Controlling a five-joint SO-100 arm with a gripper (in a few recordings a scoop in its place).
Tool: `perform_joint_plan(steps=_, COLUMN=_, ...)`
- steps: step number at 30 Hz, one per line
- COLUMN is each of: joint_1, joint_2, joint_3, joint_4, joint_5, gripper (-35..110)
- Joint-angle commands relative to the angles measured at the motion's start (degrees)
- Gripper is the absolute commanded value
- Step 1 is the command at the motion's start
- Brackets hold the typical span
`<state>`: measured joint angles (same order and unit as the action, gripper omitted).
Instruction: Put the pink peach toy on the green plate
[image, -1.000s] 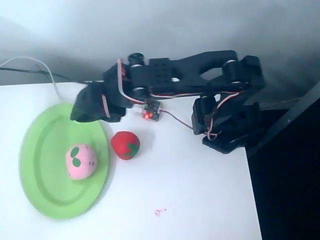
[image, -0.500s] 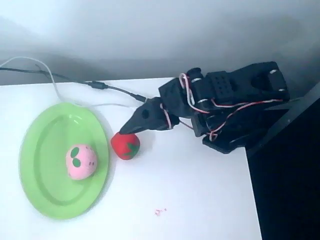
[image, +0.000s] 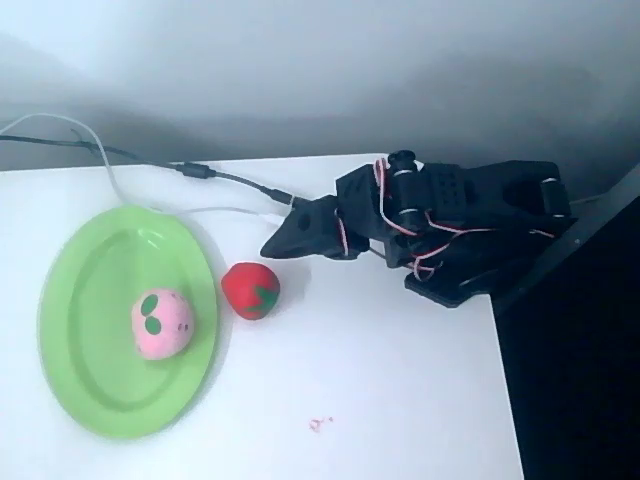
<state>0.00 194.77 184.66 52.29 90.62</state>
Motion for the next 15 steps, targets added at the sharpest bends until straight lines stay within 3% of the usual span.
perform_joint_plan(steps=1, joint_1=-1.1, joint_2=0.6, joint_3=3.0, joint_4=3.3, joint_5=0.7, gripper=0)
perform_joint_plan(steps=11, joint_1=-1.3, joint_2=1.0, joint_3=3.0, joint_4=21.2, joint_5=-0.1, gripper=0)
perform_joint_plan(steps=15, joint_1=-0.9, joint_2=1.0, joint_3=3.0, joint_4=21.6, joint_5=-3.2, gripper=0)
